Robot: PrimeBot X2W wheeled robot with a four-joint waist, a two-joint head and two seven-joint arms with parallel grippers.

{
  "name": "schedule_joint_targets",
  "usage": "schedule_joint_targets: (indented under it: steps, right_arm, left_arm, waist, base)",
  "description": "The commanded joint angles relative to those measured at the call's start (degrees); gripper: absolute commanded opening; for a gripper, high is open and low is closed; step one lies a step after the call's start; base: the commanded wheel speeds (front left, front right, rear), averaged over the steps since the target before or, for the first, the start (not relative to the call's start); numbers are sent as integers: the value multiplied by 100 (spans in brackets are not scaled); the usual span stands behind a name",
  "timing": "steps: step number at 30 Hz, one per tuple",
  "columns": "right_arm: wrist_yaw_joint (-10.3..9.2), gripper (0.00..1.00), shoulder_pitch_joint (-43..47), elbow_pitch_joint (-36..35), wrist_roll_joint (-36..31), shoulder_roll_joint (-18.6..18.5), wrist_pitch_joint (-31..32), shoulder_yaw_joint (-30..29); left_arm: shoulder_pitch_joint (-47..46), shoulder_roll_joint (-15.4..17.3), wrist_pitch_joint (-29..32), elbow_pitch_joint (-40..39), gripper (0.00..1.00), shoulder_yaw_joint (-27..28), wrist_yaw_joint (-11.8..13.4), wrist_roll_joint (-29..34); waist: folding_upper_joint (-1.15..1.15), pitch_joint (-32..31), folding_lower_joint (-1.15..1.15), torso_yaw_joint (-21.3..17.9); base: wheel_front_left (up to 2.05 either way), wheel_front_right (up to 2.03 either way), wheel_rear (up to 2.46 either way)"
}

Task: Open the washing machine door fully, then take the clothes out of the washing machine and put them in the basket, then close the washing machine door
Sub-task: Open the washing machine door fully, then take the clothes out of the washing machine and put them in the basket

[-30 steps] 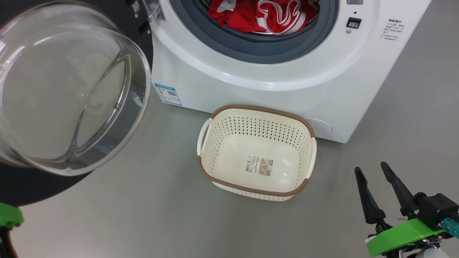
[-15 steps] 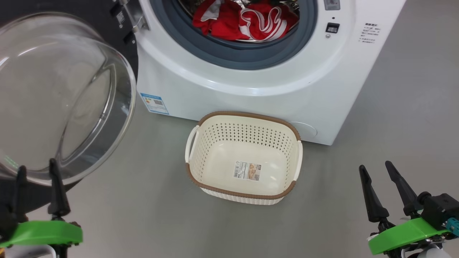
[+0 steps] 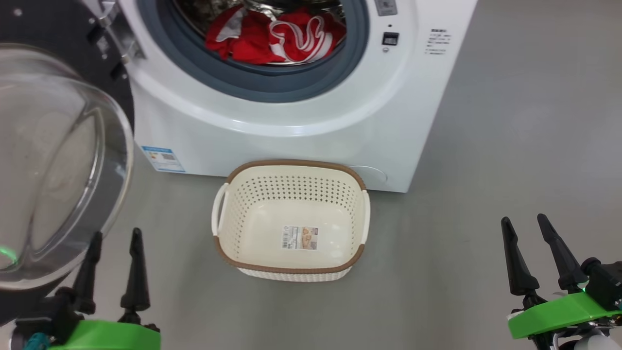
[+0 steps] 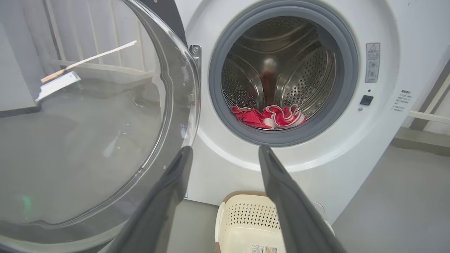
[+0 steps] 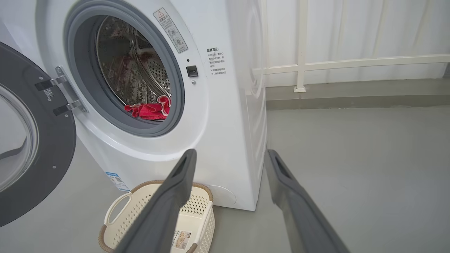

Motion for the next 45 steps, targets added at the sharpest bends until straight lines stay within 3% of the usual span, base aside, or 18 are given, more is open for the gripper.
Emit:
schedule_joint_targets:
  steps: [1, 17, 45]
  right_arm:
    - [37, 100, 18, -157, 32, -56, -36, 83]
    - [37, 100, 37, -249, 62, 12, -36, -180]
    - [37, 100, 108, -269, 28, 39, -36, -223]
  left_arm:
    - [10, 182, -22, -189, 100, 69, -30, -47]
    - [154, 320, -22, -433, 100, -626, -31, -440]
    - [162, 366, -22, -575, 100, -716, -31, -412]
  waist:
    - [0, -13, 0, -194]
    - [0, 50, 0, -794]
    - [0, -12, 0, -842]
  base:
    - [0, 0, 0]
    - [0, 0, 0]
    - [0, 0, 0]
